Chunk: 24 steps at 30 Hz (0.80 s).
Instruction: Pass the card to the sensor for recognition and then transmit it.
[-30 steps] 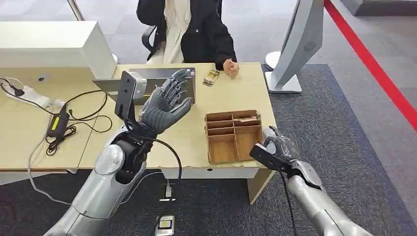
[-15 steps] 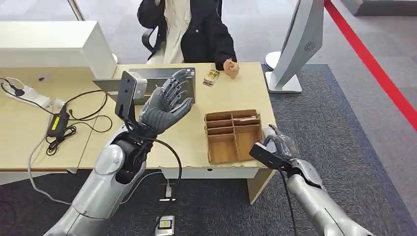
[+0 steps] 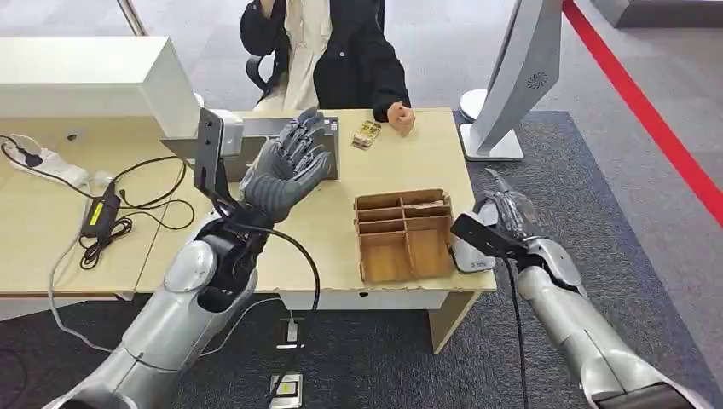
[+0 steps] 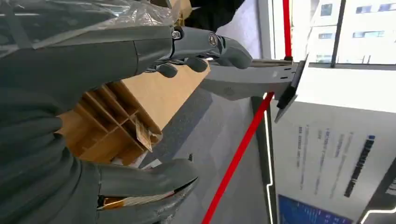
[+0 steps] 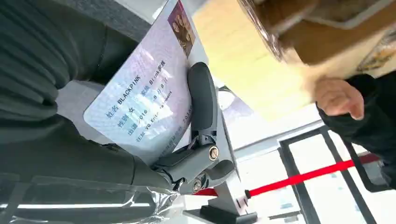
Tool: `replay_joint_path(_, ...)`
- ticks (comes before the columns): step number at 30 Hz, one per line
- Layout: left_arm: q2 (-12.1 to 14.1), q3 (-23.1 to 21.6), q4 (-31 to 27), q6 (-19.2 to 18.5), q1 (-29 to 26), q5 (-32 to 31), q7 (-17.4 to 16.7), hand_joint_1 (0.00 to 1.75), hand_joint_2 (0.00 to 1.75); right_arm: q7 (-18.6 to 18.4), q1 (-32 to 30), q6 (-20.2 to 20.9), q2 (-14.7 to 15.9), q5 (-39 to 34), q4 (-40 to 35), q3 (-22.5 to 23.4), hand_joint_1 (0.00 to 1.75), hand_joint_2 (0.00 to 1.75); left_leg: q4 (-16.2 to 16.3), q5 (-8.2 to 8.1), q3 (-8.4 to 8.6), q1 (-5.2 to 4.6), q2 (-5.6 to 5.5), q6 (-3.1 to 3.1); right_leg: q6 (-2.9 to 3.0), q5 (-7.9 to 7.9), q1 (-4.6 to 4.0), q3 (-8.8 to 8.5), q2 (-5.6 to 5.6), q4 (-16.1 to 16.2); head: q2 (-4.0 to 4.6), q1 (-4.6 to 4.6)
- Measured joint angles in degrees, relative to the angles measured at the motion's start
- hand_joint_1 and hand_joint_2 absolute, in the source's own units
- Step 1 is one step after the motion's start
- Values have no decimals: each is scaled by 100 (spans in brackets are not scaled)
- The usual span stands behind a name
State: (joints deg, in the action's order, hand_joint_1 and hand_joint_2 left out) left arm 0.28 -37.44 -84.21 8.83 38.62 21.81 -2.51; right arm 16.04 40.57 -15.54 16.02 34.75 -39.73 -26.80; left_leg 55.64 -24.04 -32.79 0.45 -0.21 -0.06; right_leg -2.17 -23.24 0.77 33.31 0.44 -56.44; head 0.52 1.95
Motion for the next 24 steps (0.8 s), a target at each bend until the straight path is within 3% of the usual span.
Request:
replay_joint_path(13,291,-575,-2,252,339,247,-9,0,175,164,143,-68,-37,-114,-221,2,175,175,-1,-1,-3,0,-2,0,0,-1,0,0,0,-1,0,0)
replay_joint_path(24,328,-802,4,44,435,254,92,0,175,238,1074,169,-76,-201,-247,72,175,175,1,1,-2,-2,1,0,0,0,1,2,1,-3,0,0)
